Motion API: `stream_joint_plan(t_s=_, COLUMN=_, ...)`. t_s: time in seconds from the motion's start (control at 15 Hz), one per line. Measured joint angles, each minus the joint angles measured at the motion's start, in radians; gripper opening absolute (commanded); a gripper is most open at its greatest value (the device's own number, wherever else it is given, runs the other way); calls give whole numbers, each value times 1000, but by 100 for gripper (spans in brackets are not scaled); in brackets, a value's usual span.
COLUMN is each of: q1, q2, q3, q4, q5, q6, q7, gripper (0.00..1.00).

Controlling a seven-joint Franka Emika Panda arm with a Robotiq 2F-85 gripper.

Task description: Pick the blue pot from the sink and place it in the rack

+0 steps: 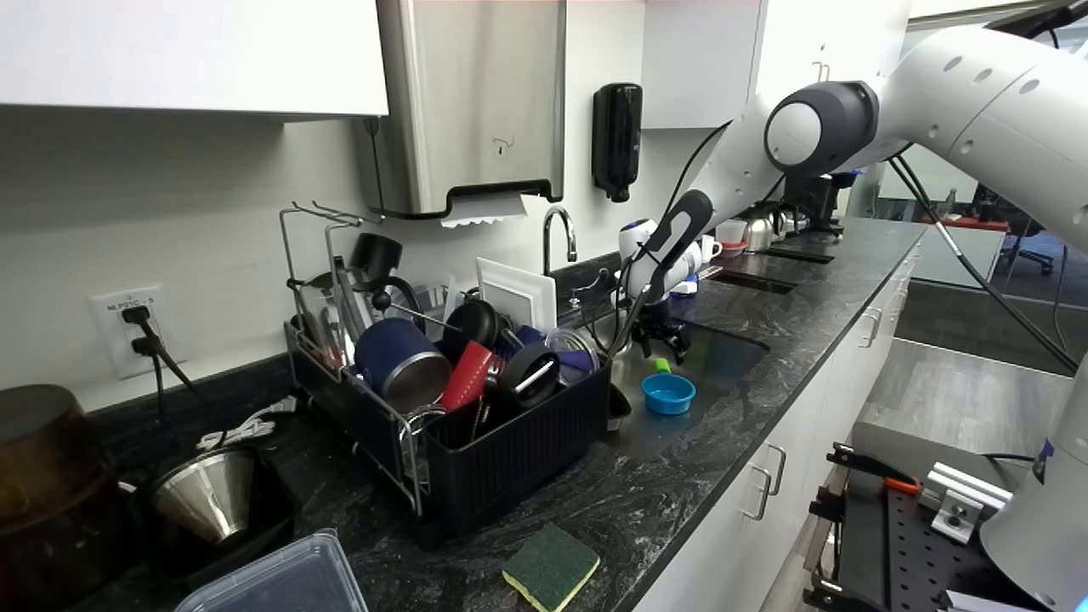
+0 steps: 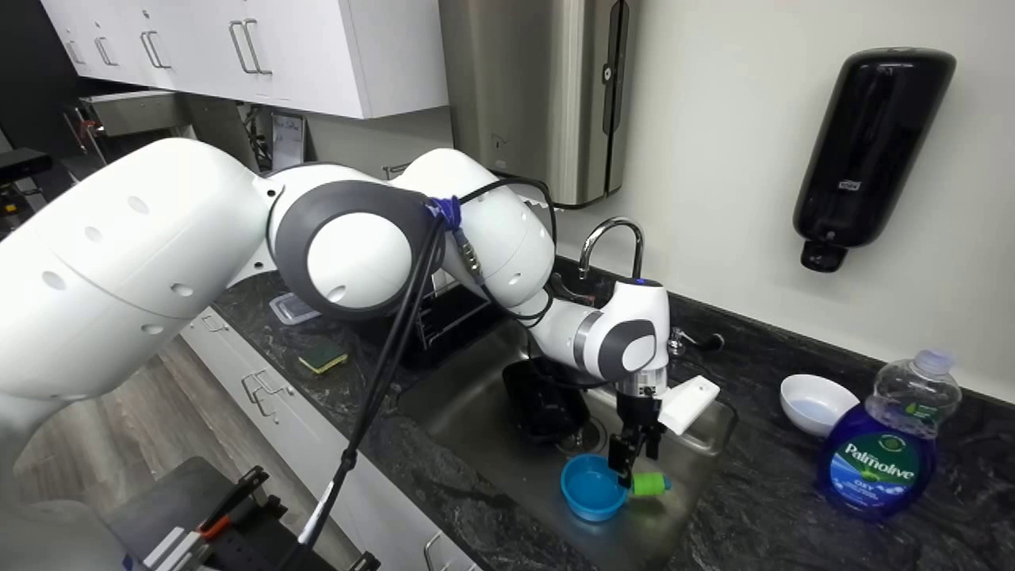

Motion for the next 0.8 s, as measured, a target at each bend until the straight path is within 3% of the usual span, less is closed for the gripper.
stream_joint_plan(t_s=0.4, q1=-1, q2=1, q3=-16, q4=1, q5=-5, q6=3, q7=-24, gripper=100)
stream_joint_plan(t_s=0.8, q1=-2, q2=10, q3=-18, q4=2, q5=-50, q6=112, q7=-184, gripper=100)
